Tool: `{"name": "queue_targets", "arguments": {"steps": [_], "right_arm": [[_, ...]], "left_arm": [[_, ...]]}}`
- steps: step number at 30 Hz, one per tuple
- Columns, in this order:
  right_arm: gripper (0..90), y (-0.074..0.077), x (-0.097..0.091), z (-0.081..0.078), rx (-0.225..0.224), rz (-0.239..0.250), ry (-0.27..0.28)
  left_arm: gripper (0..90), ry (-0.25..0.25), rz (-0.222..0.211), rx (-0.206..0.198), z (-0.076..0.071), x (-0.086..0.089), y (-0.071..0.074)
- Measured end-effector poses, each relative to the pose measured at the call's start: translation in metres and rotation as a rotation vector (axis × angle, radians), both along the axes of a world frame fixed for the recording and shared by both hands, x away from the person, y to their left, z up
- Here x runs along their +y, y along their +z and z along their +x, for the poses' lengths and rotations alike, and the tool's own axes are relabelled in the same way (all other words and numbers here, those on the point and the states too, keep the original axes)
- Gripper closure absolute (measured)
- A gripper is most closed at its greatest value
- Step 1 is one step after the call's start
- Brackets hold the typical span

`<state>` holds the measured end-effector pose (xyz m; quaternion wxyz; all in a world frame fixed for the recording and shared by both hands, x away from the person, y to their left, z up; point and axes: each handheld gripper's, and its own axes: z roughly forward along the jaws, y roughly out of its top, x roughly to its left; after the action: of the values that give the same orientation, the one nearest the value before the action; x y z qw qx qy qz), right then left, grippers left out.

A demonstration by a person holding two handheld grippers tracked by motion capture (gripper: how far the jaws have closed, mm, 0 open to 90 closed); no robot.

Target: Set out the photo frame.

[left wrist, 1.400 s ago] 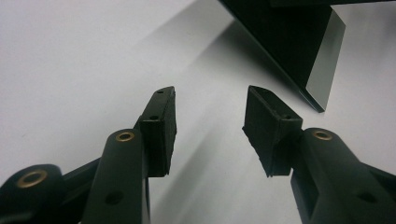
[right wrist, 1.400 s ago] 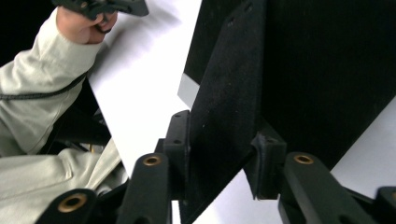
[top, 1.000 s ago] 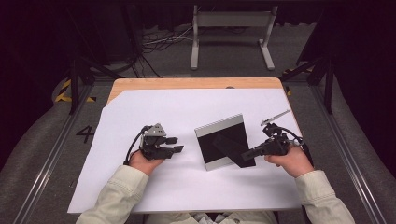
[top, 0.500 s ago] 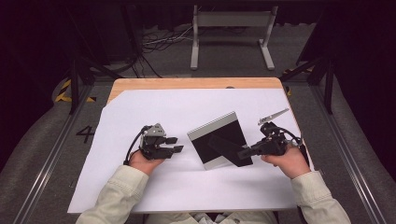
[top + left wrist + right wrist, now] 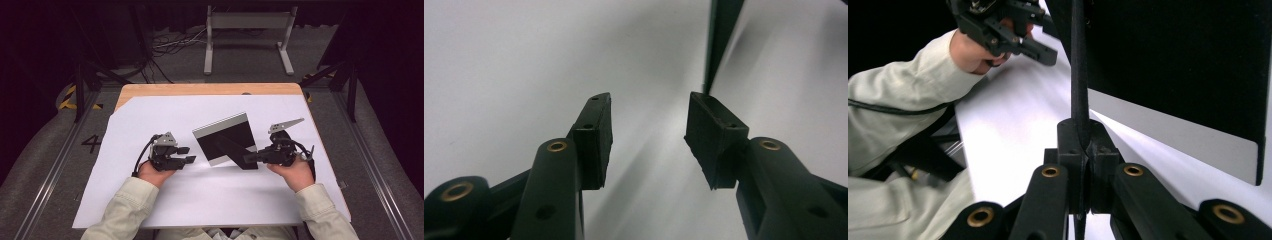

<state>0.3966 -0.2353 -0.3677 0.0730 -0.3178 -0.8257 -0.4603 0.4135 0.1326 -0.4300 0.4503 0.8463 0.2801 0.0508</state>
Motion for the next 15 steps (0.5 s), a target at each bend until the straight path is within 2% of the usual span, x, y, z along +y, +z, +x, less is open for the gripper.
{"name": "queue_targets", "arguments": {"steps": [3, 5, 11, 15], "right_arm": [[87.8, -0.005, 0.005, 0.0, -0.027, 0.005, -0.003], [87.8, -0.01, 0.006, 0.0, -0.032, -0.009, 0.001], [87.8, -0.015, -0.001, -0.002, -0.013, -0.029, 0.013], [87.8, -0.019, -0.004, -0.004, -0.022, -0.046, 0.031]], "left_arm": [[53.7, 0.003, -0.002, 0.001, 0.0, 0.0, 0.0], [53.7, -0.001, -0.001, 0.0, 0.0, 0.0, 0.0], [53.7, 0.0, -0.002, 0.001, 0.0, 0.0, 0.001], [53.7, 0.001, -0.001, -0.002, 0.0, 0.0, 0.001]]}}
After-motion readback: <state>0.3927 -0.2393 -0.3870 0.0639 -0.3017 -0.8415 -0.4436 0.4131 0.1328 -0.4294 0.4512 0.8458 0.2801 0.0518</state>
